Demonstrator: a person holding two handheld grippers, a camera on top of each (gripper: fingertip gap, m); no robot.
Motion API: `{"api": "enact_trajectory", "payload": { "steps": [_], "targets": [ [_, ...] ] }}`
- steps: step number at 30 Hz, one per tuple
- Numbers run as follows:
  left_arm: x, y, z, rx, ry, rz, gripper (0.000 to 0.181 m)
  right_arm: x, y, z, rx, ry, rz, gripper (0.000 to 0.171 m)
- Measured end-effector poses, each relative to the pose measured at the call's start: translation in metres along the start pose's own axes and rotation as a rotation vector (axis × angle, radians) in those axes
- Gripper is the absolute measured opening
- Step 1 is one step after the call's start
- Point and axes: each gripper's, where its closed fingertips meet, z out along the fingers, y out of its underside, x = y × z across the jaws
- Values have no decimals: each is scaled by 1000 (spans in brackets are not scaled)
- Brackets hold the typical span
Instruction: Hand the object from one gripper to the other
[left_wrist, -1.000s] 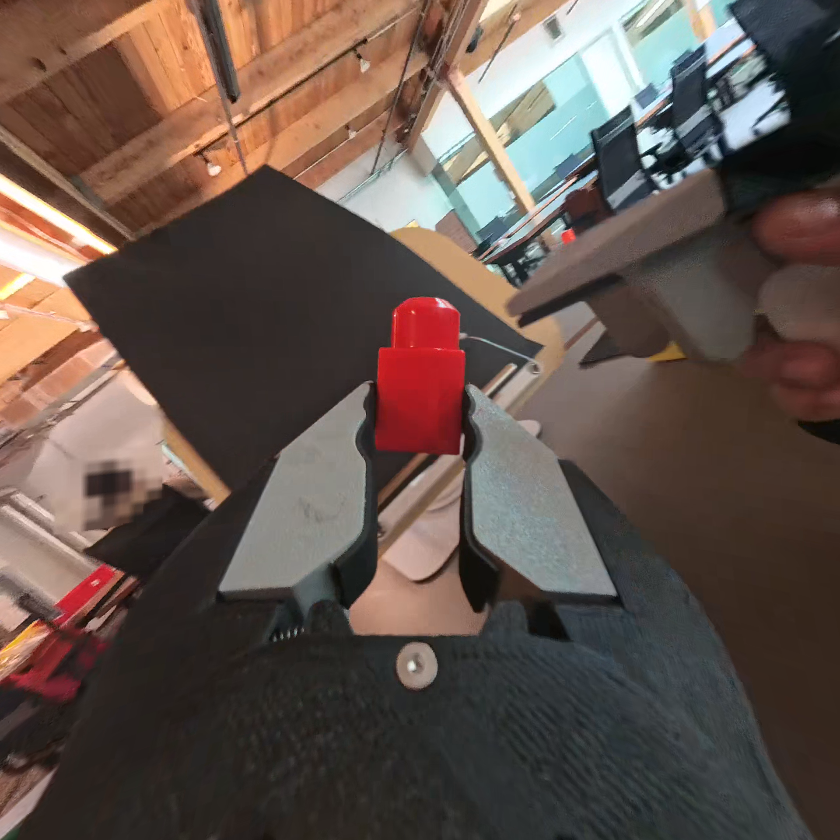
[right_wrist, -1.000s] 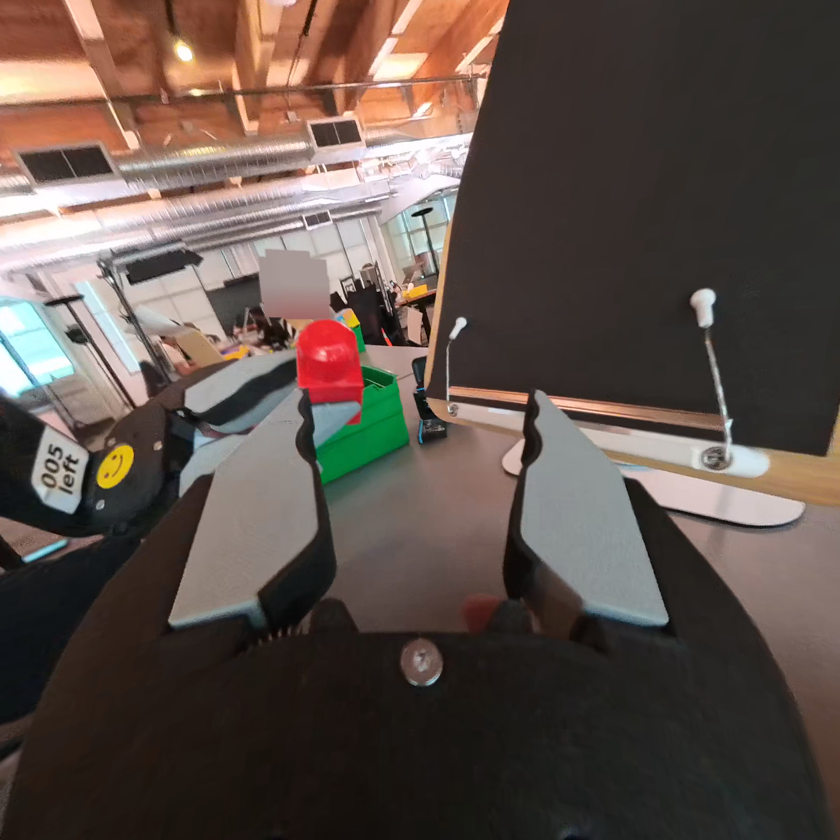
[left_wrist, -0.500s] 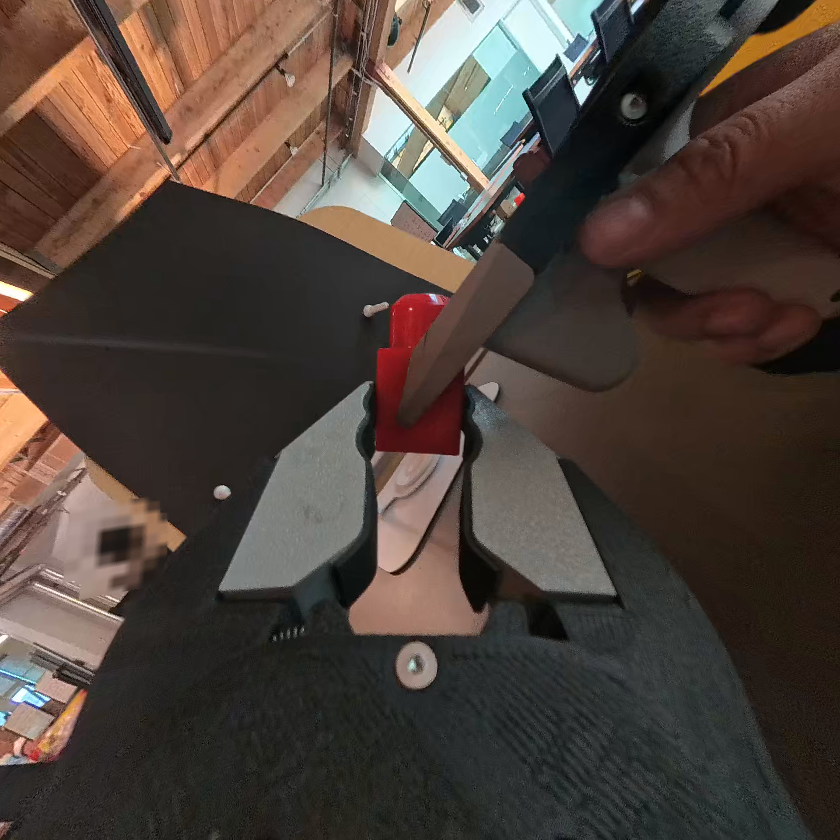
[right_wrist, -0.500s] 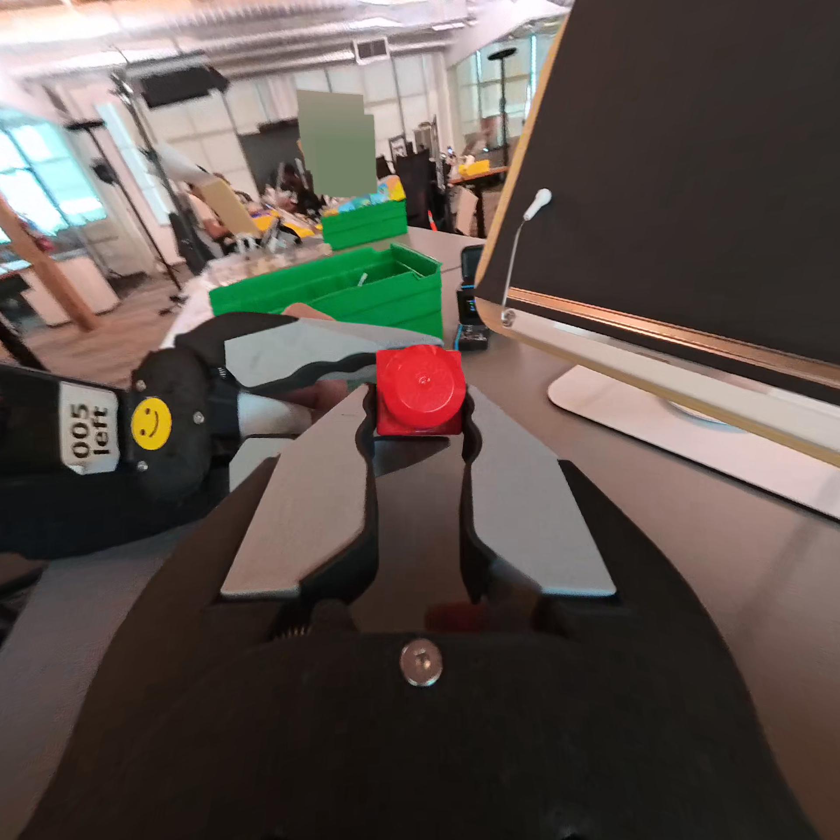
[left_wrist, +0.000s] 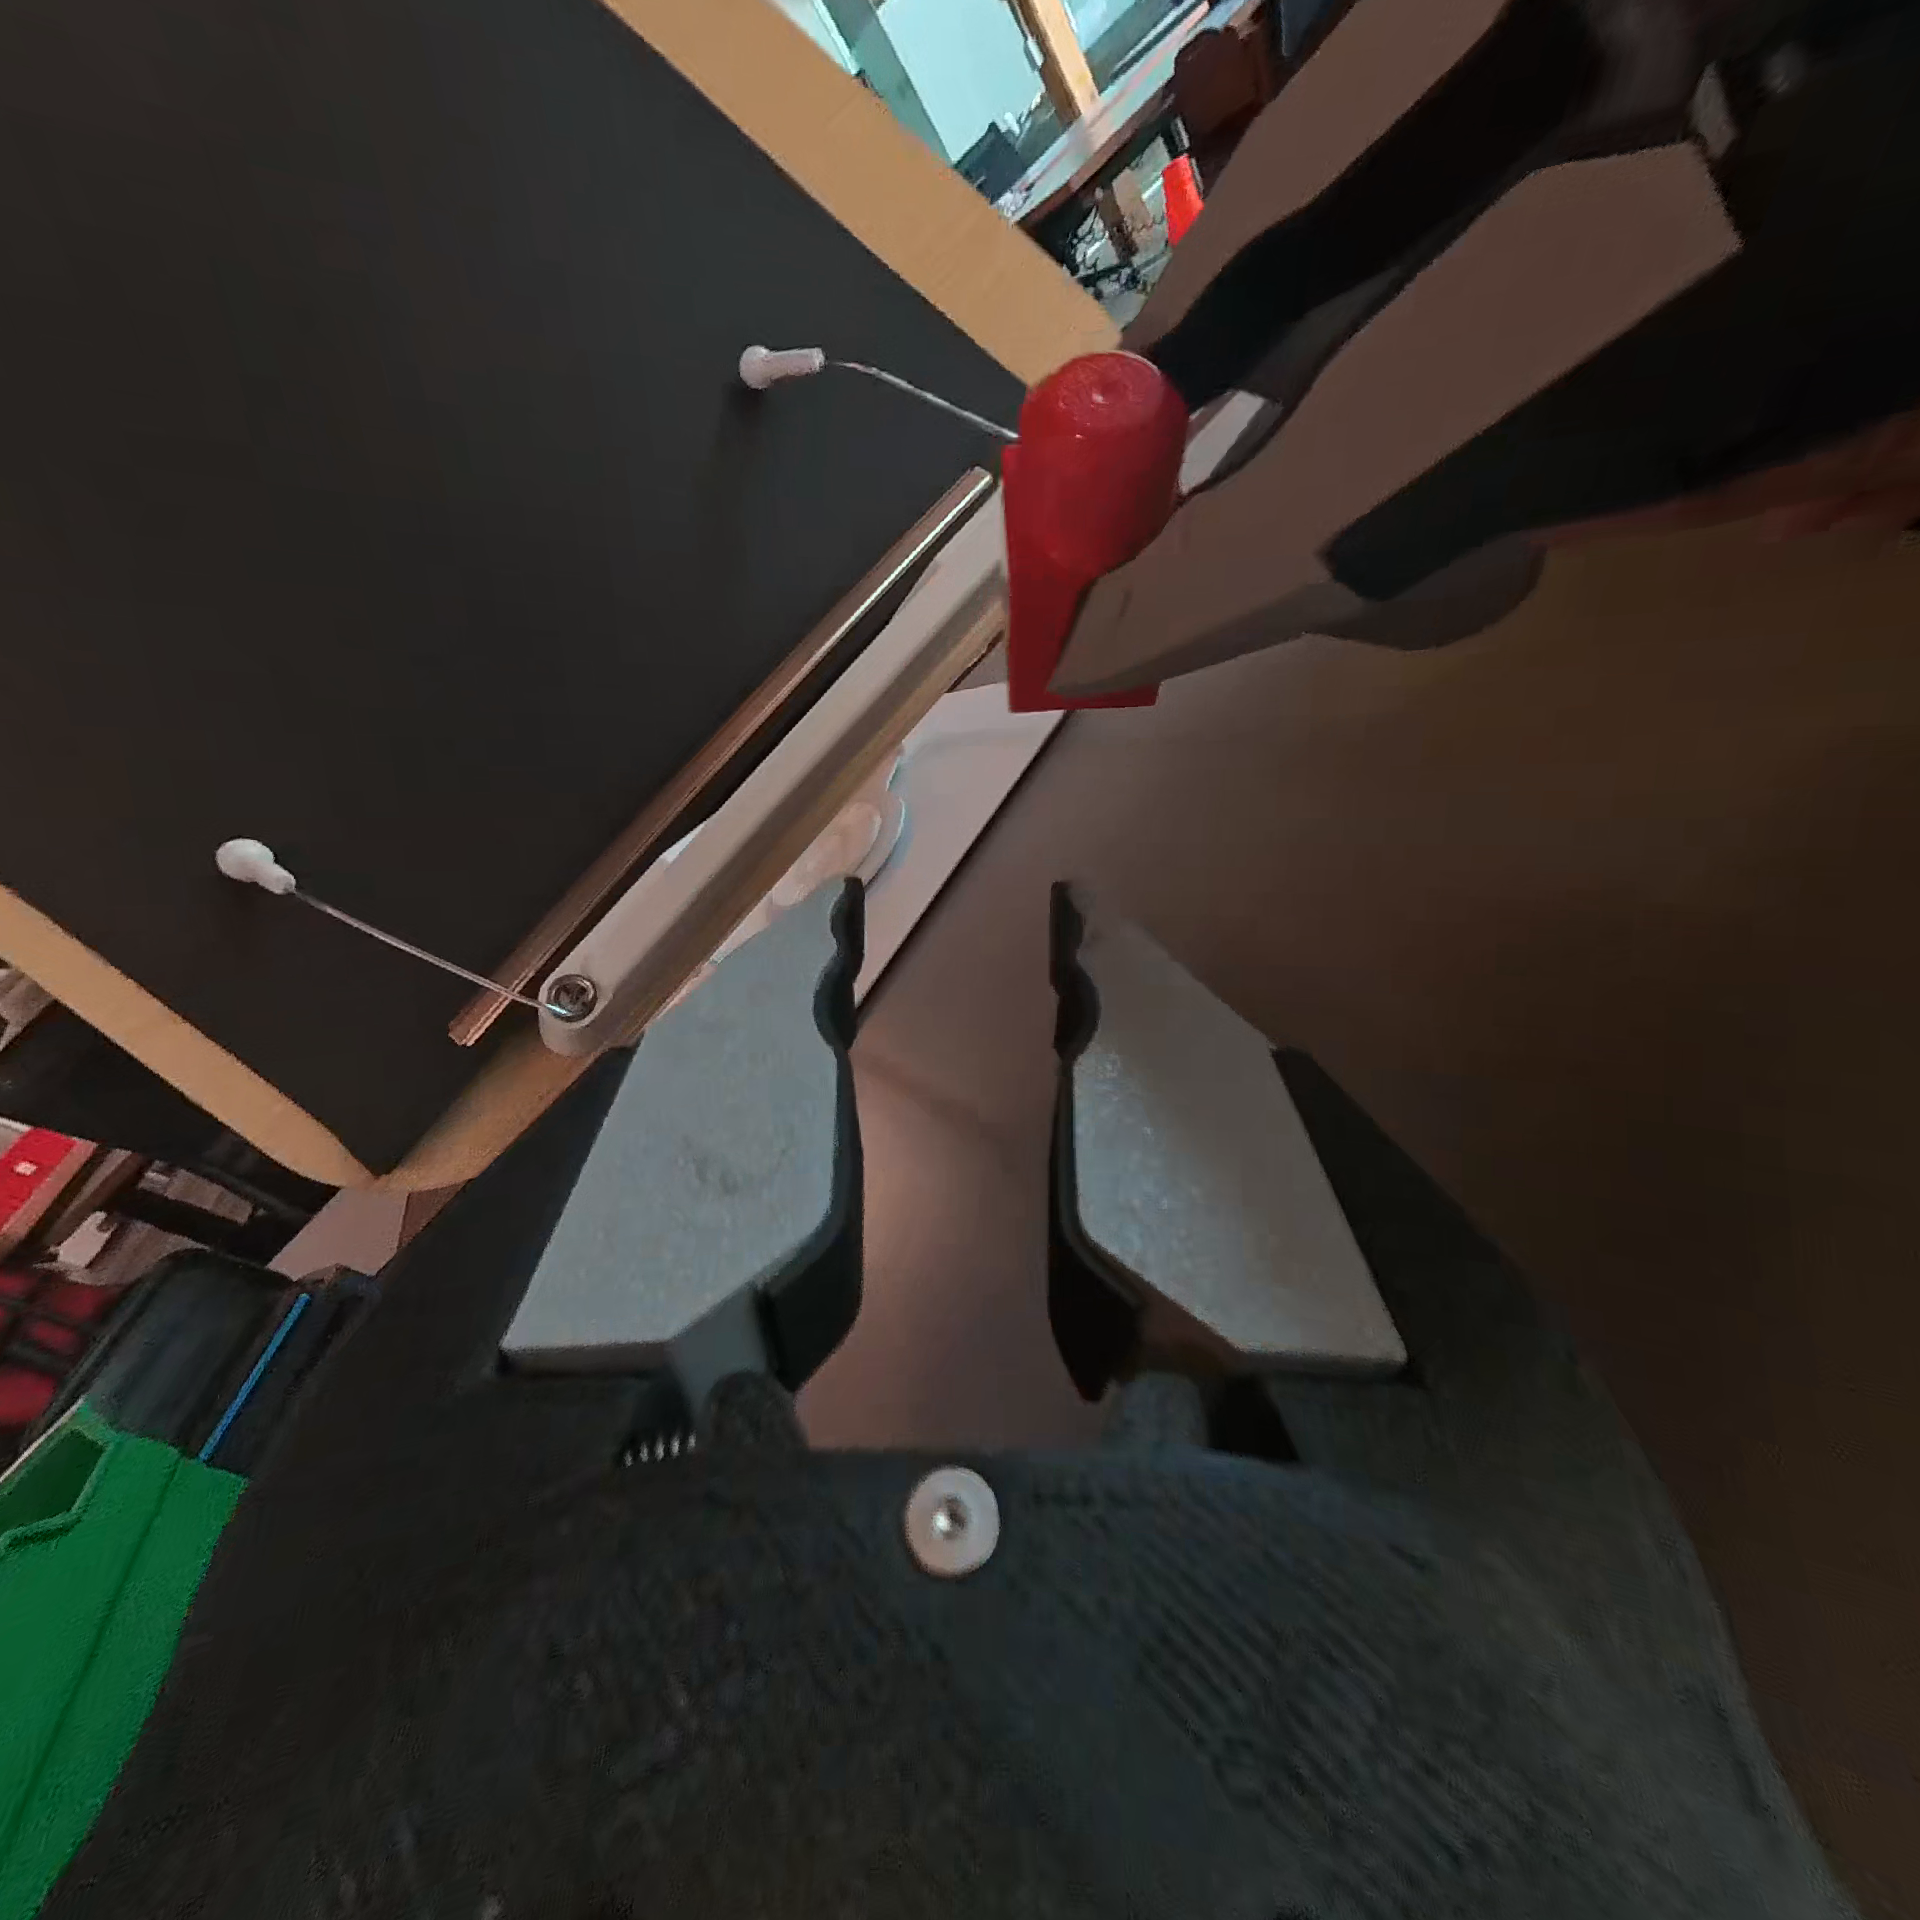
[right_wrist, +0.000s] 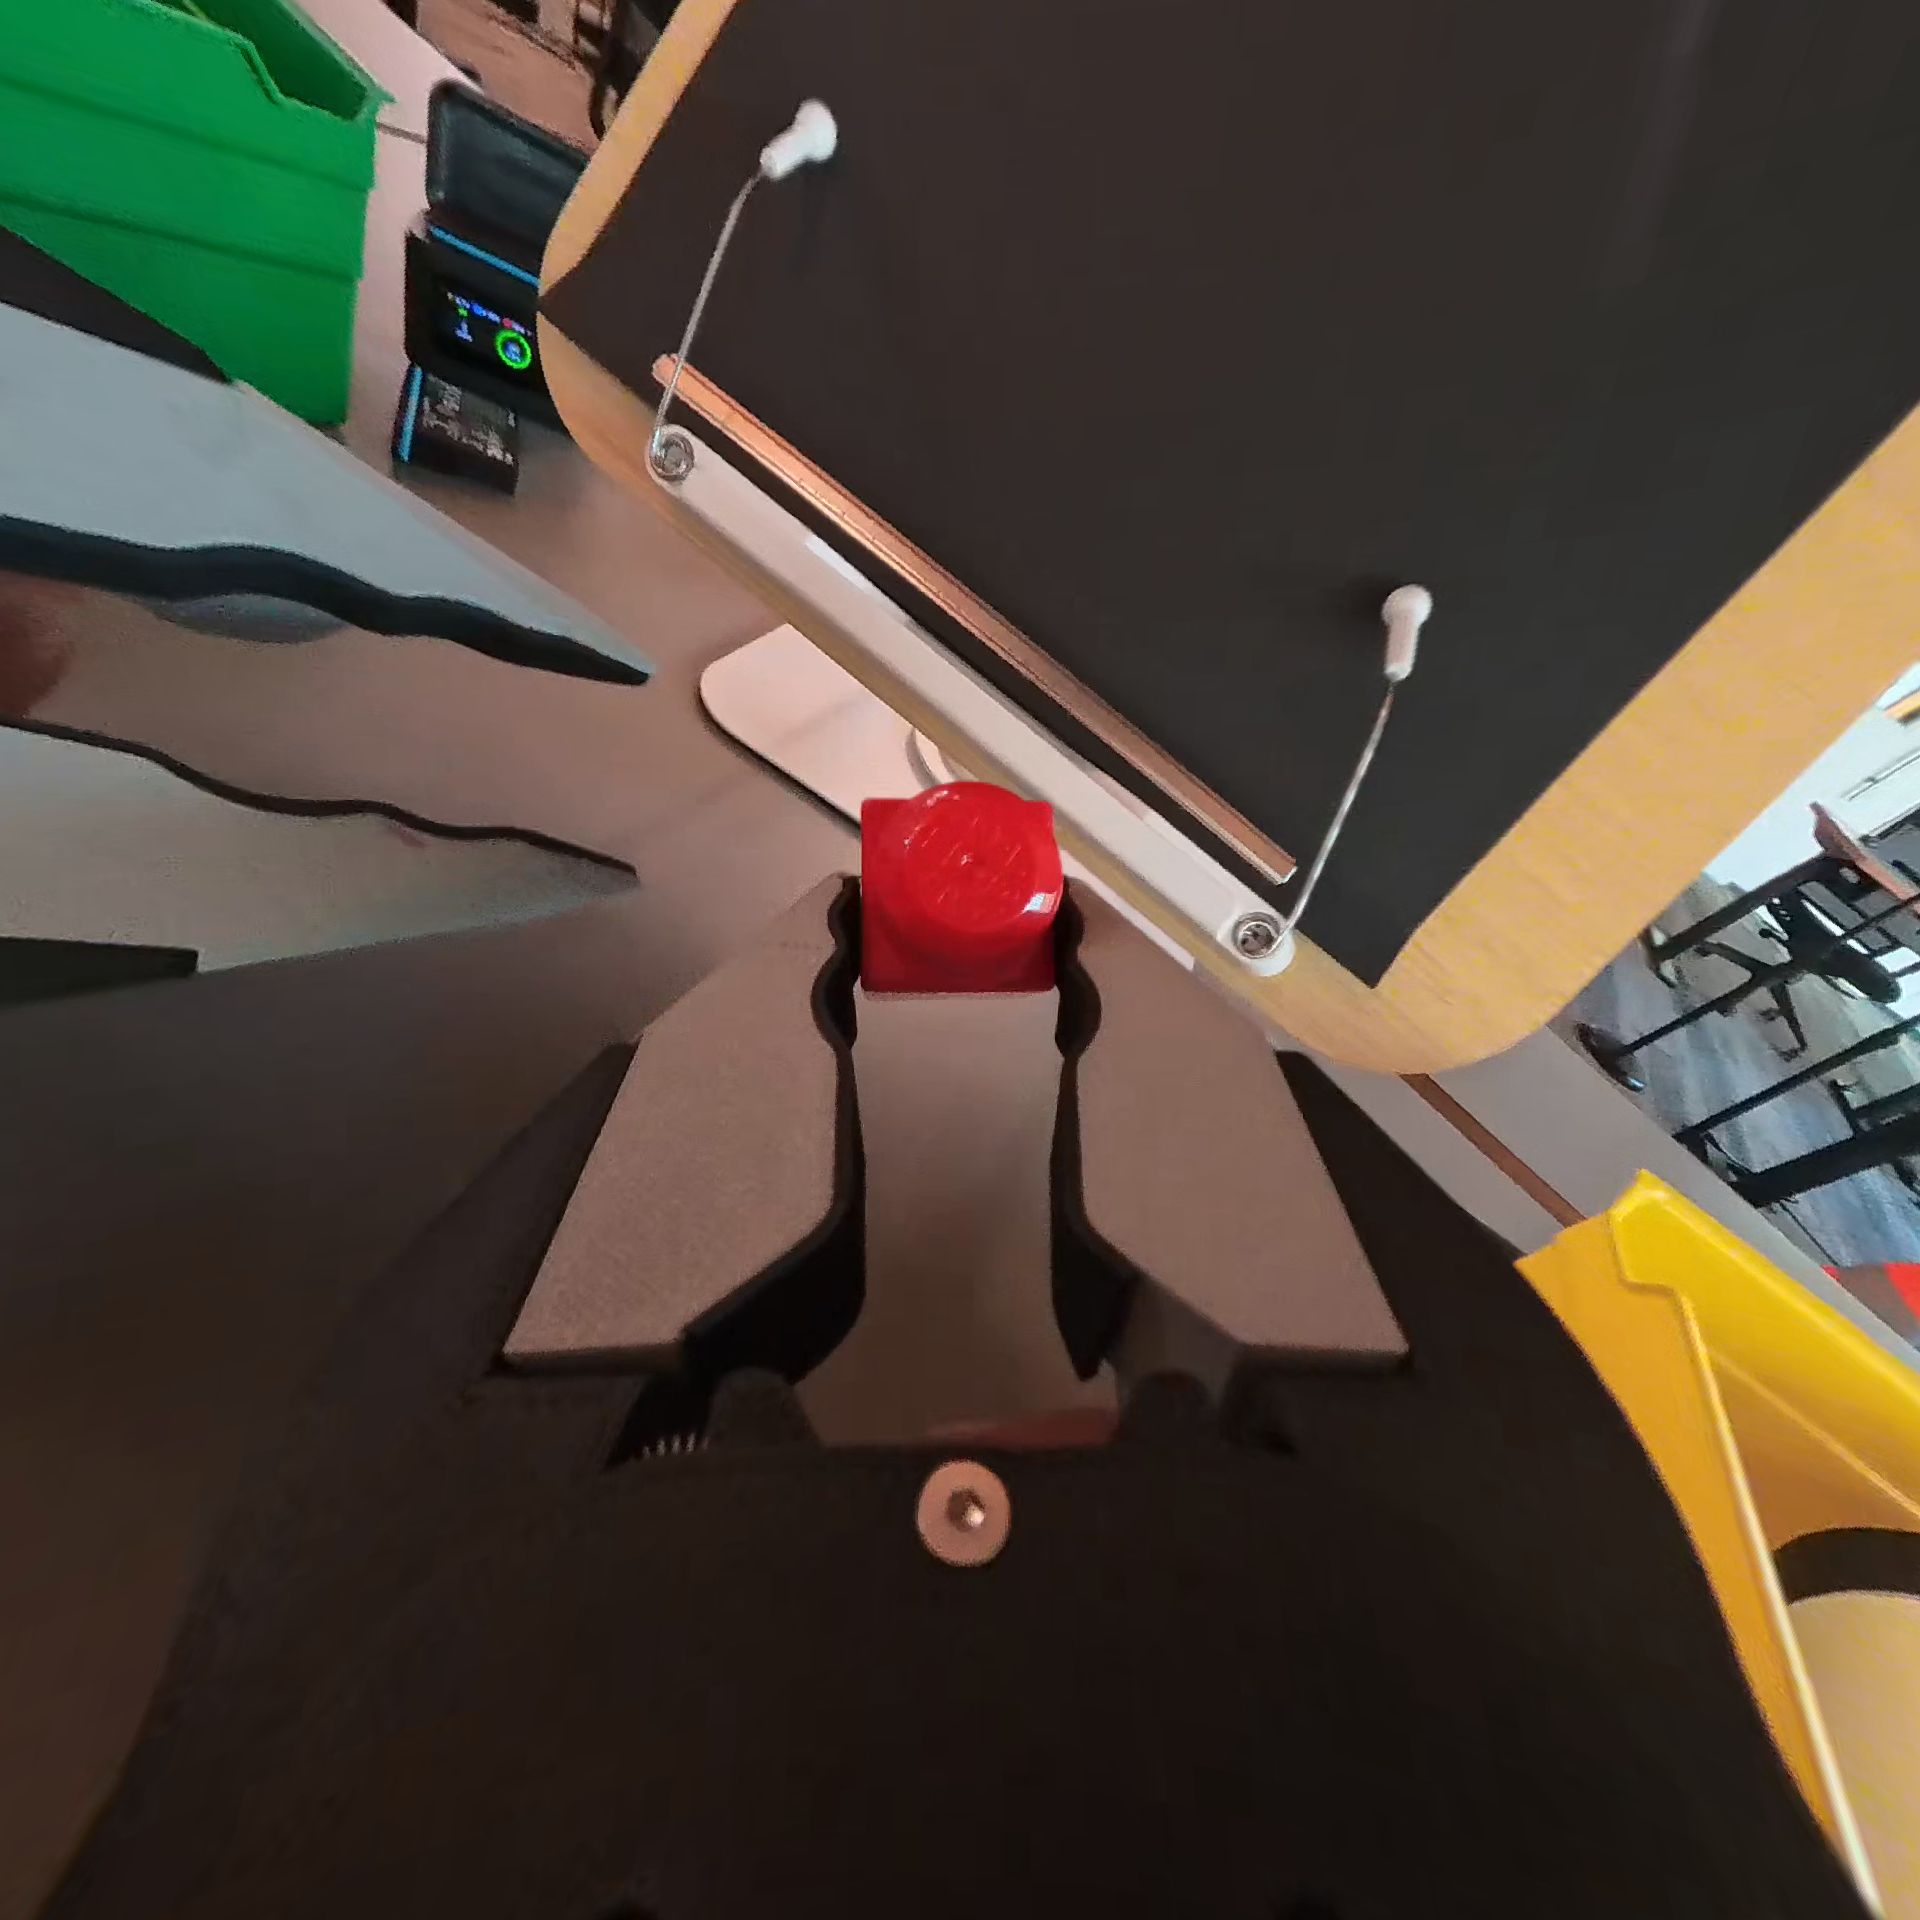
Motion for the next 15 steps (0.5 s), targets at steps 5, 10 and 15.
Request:
{"api": "enact_trajectory", "payload": {
  "steps": [5,10,15],
  "targets": [
    [-2,-1,-1,12,-9,-12,31,8,1,1,-4,45,-12,34],
    [6,-18,-9,83,136,-244,41,13,-8,-7,49,75,-123,34],
    [22,-25,-17,83,404,-548,79,-8,-22,-15,136,21,-304,34]
  ]
}}
